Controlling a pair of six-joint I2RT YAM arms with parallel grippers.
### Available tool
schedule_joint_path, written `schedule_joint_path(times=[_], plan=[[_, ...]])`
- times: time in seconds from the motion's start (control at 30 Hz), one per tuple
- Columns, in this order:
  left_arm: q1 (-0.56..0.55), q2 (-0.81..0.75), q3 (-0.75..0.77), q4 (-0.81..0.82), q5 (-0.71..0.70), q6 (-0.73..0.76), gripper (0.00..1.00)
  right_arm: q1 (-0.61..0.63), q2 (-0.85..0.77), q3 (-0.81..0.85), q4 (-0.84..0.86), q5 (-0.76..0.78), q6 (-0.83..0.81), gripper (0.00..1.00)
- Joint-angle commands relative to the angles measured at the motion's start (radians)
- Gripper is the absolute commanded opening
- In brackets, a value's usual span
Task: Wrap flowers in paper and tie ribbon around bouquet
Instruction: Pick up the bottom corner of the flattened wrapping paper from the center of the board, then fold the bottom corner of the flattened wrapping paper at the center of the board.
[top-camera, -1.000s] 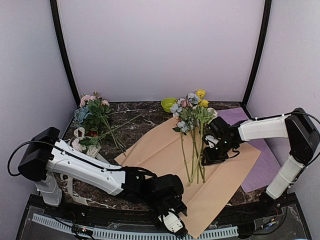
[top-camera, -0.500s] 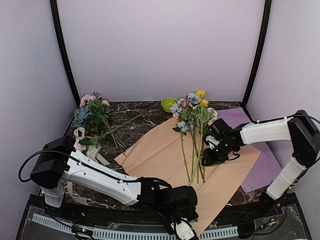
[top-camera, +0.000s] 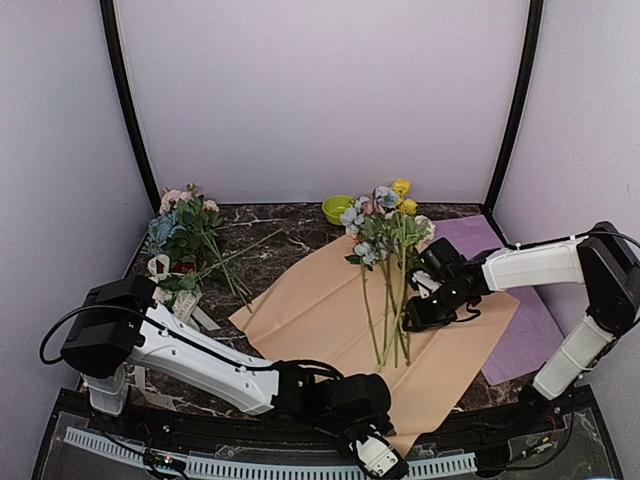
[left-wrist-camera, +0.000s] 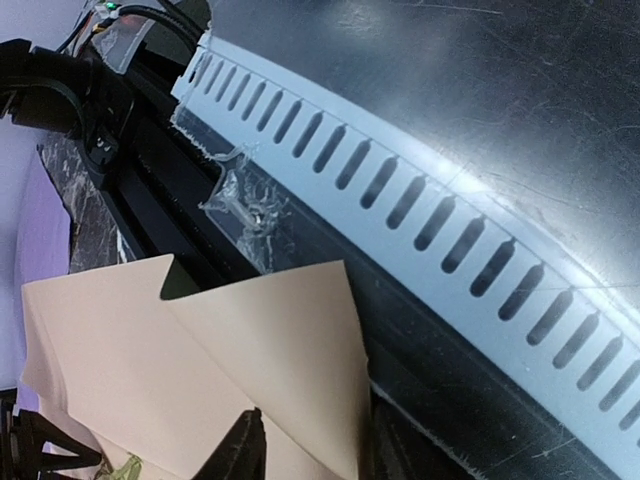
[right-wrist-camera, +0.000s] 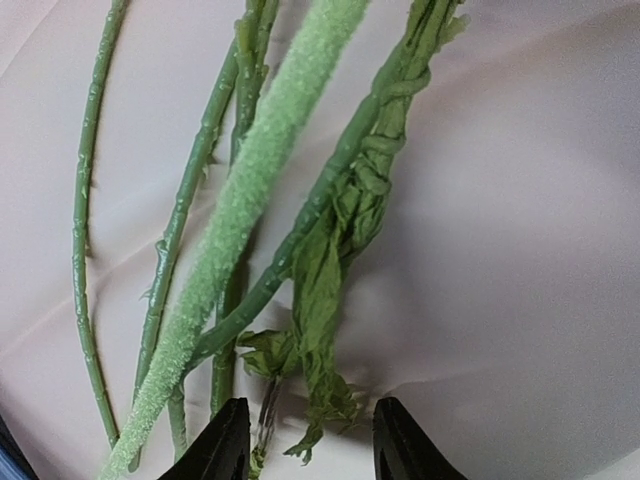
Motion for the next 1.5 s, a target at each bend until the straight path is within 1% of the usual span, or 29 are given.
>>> schedule_joint_path(times=[0.0, 0.1, 0.2, 0.3, 0.33, 0.47, 0.57, 0.67, 0.77, 0.9, 1.0, 1.07, 1.13, 1.23, 1.3, 1.33, 1.37, 1.4, 1.47], plan=[[-0.005, -0.028, -0.014, 0.040, -0.056, -0.043, 0.34, 0.009, 0.032, -0.039, -0.016, -0.001, 0.002, 0.43], [-0.004, -0.033, -0.016, 0.047, -0.091, -0.059, 0.19, 0.010, 0.024, -0.041, -0.015, -0.011, 0.003, 0.43], [-0.003, -0.044, -0.017, 0.054, -0.084, -0.087, 0.07, 0.009, 0.019, -0.043, -0.013, -0.032, 0.002, 0.43], [0.005, -0.064, -0.012, 0.053, -0.049, -0.128, 0.00, 0.009, 0.020, -0.045, -0.015, -0.050, 0.000, 0.43], [0.011, -0.072, -0.008, 0.054, -0.035, -0.144, 0.00, 0.010, -0.011, -0.046, -0.015, -0.057, 0.000, 0.43], [0.049, -0.111, 0.000, 0.052, 0.026, -0.196, 0.00, 0.010, -0.045, -0.048, -0.019, -0.077, 0.008, 0.43], [0.081, -0.129, 0.009, 0.035, 0.092, -0.236, 0.00, 0.009, -0.074, -0.042, -0.052, -0.041, 0.013, 0.43], [0.126, -0.141, 0.023, 0.017, 0.188, -0.294, 0.00, 0.009, -0.107, -0.028, -0.097, 0.000, 0.014, 0.44], [0.177, -0.135, 0.037, 0.011, 0.242, -0.321, 0.00, 0.008, -0.151, -0.014, -0.127, -0.009, 0.010, 0.46], [0.233, -0.116, 0.065, -0.007, 0.319, -0.352, 0.00, 0.008, -0.244, -0.002, -0.136, -0.115, -0.005, 0.51], [0.285, -0.118, 0.079, -0.009, 0.438, -0.406, 0.00, 0.007, -0.327, -0.018, -0.125, -0.201, 0.008, 0.56], [0.310, -0.118, 0.081, -0.002, 0.531, -0.421, 0.00, 0.007, -0.370, -0.043, -0.109, -0.290, 0.020, 0.56], [0.315, -0.108, 0.086, 0.004, 0.572, -0.418, 0.00, 0.009, -0.421, -0.091, -0.074, -0.385, 0.066, 0.56], [0.315, -0.075, 0.113, -0.028, 0.630, -0.413, 0.00, 0.009, -0.500, -0.169, -0.007, -0.401, 0.162, 0.56], [0.315, -0.059, 0.130, -0.052, 0.655, -0.418, 0.00, 0.011, -0.483, -0.219, 0.074, -0.418, 0.198, 0.52], [0.315, -0.051, 0.133, -0.046, 0.686, -0.424, 0.00, 0.014, -0.448, -0.235, 0.121, -0.465, 0.202, 0.47], [0.315, -0.044, 0.135, -0.039, 0.692, -0.428, 0.00, 0.035, -0.398, -0.237, 0.159, -0.517, 0.192, 0.40], [0.315, -0.037, 0.137, -0.030, 0.692, -0.433, 0.00, 0.067, -0.349, -0.225, 0.182, -0.551, 0.170, 0.36], [0.315, -0.023, 0.147, -0.022, 0.698, -0.444, 0.00, 0.150, -0.266, -0.208, 0.205, -0.533, 0.136, 0.33]])
